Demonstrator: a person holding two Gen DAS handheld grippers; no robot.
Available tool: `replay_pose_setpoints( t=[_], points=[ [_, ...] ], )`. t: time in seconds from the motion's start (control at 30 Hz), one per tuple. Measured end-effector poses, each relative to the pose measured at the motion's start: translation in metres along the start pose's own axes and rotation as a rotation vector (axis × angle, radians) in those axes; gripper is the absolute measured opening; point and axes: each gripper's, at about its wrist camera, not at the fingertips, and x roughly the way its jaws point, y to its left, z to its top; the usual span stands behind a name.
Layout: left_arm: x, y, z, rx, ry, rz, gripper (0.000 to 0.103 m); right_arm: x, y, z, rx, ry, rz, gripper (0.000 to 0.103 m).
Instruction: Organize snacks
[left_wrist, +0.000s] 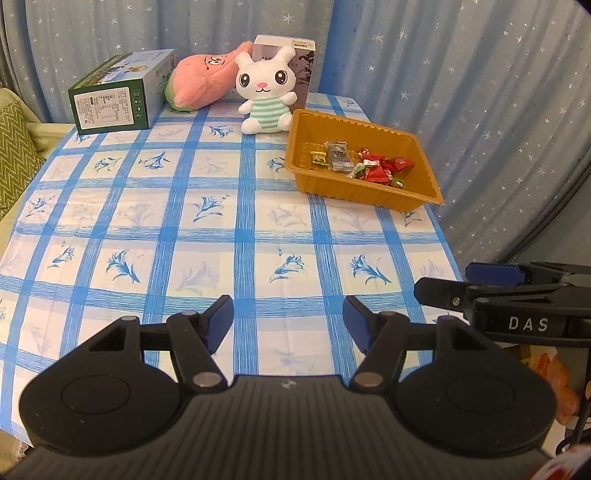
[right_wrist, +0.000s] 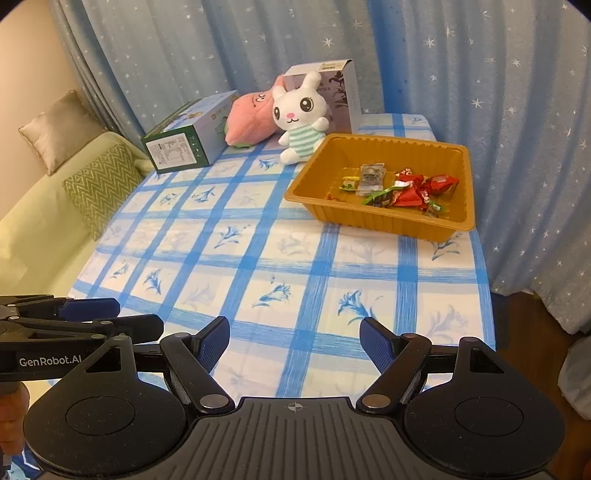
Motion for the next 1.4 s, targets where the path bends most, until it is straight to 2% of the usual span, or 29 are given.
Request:
replay_pose_setpoints(
  t=[1.4],
  points=[
    [-0.0062,0.0044,0.0017,0.011,-0.013,-0.004,0.063,0.0022,0.0082,0.0007,0.002,0.003,-0.001,0.077]
  ],
)
